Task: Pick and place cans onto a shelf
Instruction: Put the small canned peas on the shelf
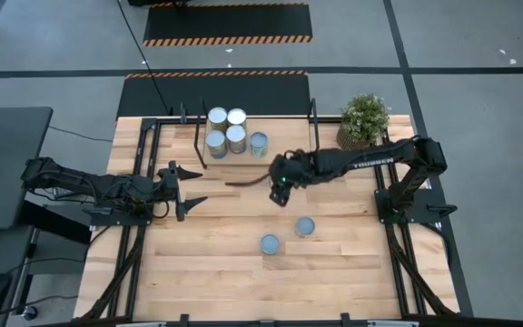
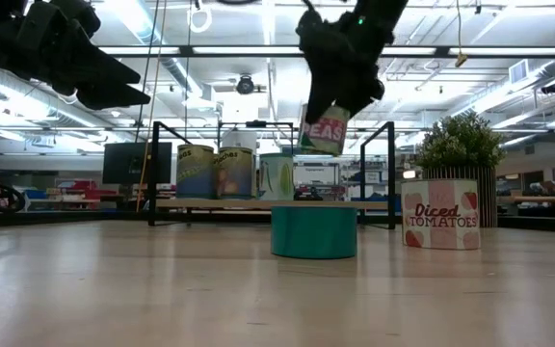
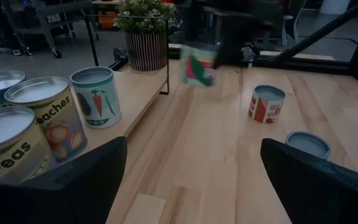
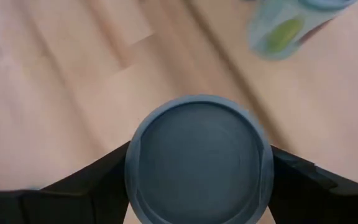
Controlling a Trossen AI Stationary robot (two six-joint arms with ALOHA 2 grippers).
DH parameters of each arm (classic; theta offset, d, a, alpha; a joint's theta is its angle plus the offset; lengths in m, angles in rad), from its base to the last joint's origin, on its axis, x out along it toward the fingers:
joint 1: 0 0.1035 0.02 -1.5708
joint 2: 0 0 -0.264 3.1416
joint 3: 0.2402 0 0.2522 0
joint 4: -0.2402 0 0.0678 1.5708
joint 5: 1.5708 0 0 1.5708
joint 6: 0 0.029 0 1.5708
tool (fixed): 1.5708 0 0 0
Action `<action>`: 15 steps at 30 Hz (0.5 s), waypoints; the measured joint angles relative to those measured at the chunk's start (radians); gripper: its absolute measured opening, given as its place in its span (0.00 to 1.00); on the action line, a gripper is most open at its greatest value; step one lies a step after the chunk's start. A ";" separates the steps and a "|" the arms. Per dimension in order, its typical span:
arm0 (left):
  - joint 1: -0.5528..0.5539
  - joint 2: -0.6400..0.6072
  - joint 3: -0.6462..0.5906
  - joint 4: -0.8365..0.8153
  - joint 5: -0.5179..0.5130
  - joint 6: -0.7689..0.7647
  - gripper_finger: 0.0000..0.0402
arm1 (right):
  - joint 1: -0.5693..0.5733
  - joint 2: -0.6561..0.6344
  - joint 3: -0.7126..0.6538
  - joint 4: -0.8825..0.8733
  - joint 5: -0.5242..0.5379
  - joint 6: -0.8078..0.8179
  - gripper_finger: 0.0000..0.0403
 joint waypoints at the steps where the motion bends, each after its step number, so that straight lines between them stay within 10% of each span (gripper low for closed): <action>1: 0.000 0.000 0.000 0.000 0.000 0.000 0.93 | -0.023 0.000 -0.001 0.003 0.003 -0.024 0.76; 15: 0.000 0.000 0.000 0.000 0.000 0.004 0.93 | -0.347 0.012 -0.024 0.131 -0.078 -0.259 0.76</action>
